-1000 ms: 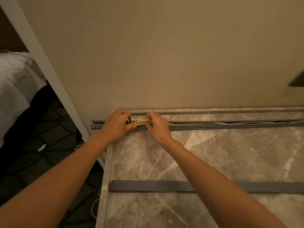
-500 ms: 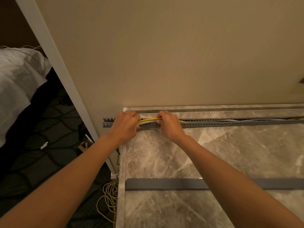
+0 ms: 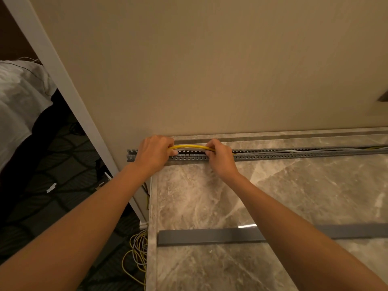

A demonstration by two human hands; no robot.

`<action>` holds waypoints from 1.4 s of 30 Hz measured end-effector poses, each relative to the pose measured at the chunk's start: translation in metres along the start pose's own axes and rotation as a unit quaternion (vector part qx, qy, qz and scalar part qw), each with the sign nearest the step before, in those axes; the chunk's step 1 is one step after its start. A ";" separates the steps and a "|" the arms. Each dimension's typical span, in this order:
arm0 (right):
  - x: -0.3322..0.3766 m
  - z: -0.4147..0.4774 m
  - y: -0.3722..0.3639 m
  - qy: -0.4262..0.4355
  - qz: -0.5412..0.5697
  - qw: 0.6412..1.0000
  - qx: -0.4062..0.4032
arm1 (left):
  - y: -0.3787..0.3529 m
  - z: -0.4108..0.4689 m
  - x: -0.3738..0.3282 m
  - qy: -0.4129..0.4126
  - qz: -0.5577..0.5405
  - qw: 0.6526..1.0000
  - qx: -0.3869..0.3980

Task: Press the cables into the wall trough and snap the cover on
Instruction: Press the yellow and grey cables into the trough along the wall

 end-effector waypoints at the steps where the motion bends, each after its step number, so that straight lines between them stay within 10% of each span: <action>1: -0.001 0.000 0.001 0.006 -0.007 1.000 0.000 | -0.001 0.000 0.001 0.010 0.004 1.000 0.000; 14: 0.038 -0.004 -0.023 0.111 -0.147 0.982 0.042 | 0.005 -0.032 0.010 -0.033 -0.099 0.989 -0.101; 18: 0.058 -0.004 -0.045 0.126 -0.146 0.980 0.050 | -0.005 -0.051 0.076 0.137 -0.065 0.984 -0.092; 22: 0.079 -0.009 -0.066 0.161 -0.121 0.976 0.077 | -0.048 -0.066 0.112 0.282 -0.168 0.939 0.100; 30: 0.081 -0.002 -0.077 0.157 -0.173 0.969 0.083 | -0.070 -0.054 0.093 0.211 -0.265 0.925 0.175; 42: 0.081 0.004 -0.069 0.130 -0.126 0.980 0.079 | -0.008 -0.052 0.120 0.168 -0.265 0.949 0.020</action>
Point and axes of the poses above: each hand's wrist, its own z-axis towards the middle knuckle, its own y-axis out of the back of the hand, x = y × z, the point moved 7 cm from there along z, towards the middle knuckle, and after that the axes turned 1 degree about -z, right-handed, at the moved point
